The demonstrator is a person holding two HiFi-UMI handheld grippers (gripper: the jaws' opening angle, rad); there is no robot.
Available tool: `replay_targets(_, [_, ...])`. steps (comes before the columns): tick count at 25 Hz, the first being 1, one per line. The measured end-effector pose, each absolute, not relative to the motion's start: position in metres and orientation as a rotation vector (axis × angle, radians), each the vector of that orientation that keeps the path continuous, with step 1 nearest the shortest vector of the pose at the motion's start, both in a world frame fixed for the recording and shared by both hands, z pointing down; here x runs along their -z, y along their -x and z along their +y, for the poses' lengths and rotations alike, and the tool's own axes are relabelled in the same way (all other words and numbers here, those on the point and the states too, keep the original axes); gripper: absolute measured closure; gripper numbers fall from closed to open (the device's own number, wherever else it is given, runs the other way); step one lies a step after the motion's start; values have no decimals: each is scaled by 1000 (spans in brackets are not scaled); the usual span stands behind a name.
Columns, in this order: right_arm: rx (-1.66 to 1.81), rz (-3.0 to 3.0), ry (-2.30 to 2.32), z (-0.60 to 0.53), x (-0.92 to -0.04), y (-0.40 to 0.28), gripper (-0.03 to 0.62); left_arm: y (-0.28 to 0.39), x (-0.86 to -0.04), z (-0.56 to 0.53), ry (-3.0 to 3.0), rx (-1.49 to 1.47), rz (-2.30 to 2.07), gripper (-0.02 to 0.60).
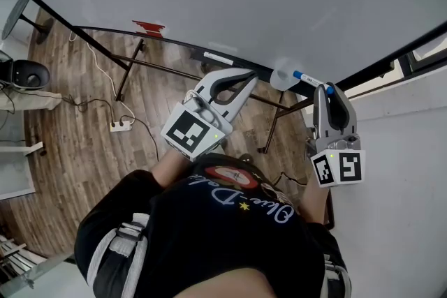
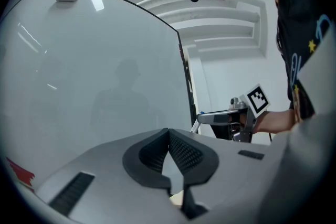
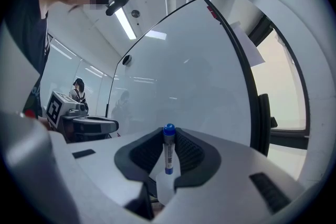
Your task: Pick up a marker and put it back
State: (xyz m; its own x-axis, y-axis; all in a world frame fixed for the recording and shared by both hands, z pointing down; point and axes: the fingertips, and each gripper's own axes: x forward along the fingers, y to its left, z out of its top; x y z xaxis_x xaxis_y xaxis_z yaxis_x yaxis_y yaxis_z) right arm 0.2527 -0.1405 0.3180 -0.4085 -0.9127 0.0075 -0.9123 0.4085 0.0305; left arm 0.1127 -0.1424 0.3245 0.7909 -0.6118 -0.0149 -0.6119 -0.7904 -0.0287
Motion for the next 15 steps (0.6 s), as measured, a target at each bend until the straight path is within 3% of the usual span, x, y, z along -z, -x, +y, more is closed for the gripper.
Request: replay_targets(15, [-70,-2581,-1619,-162,-362,-232,526,-89,-325,-139,2917,-7,1093,578])
